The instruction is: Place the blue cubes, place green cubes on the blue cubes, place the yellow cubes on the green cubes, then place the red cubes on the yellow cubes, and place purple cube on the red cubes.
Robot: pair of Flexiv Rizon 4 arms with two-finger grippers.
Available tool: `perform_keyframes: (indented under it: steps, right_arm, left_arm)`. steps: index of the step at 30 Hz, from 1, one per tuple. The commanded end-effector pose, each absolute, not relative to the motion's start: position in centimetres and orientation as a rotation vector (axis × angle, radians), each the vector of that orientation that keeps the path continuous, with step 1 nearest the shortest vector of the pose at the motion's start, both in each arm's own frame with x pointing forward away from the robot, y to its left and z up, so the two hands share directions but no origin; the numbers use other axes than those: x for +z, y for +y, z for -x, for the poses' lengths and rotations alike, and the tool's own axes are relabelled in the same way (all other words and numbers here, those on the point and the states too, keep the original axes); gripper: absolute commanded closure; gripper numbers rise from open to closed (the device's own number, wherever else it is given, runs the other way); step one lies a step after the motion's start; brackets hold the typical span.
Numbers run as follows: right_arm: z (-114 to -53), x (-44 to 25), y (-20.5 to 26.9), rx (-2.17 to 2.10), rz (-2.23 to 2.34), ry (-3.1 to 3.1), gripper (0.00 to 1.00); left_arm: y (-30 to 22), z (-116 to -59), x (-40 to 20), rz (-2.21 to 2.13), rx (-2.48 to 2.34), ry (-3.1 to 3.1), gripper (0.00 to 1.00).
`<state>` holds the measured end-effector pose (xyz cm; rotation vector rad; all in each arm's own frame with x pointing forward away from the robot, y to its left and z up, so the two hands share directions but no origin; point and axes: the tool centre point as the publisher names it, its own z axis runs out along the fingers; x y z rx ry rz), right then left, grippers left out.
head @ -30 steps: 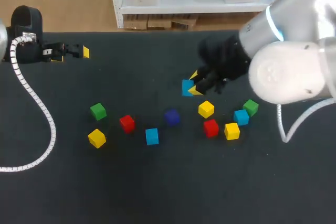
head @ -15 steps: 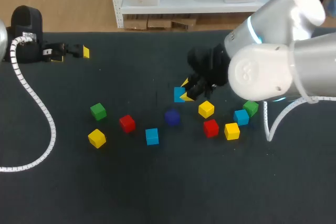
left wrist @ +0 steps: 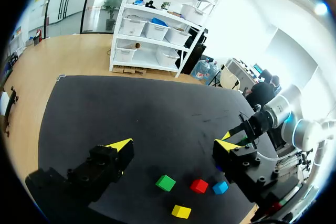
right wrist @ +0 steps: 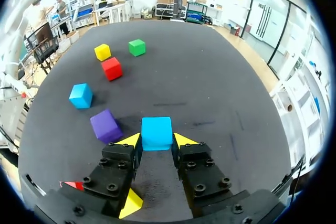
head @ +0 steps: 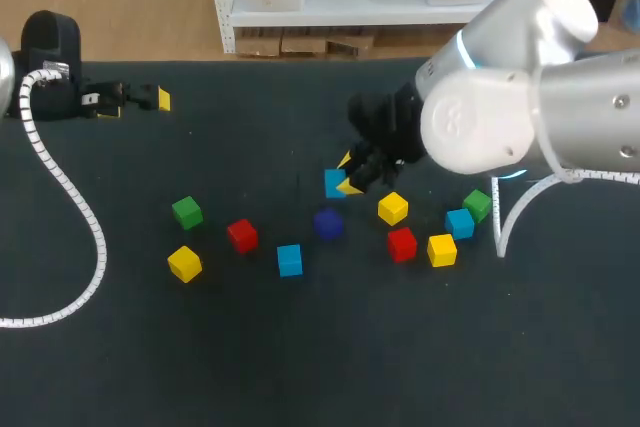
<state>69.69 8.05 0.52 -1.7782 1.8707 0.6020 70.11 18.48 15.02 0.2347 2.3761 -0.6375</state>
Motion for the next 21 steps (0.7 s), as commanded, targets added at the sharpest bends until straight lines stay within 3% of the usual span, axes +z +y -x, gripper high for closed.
perform_keyframes:
  steps: [1,21]
  right_arm:
    - [-69.87,0.42,8.03,0.617,1.793,1.858,1.00]
    - [-69.01,0.01,8.81,0.608,1.806,1.846,1.00]
  left_arm:
    - [18.51,-70.11,15.01,-0.234,-0.638,2.376,0.00]
    - [18.51,-70.11,15.01,-0.234,-0.638,2.376,0.00]
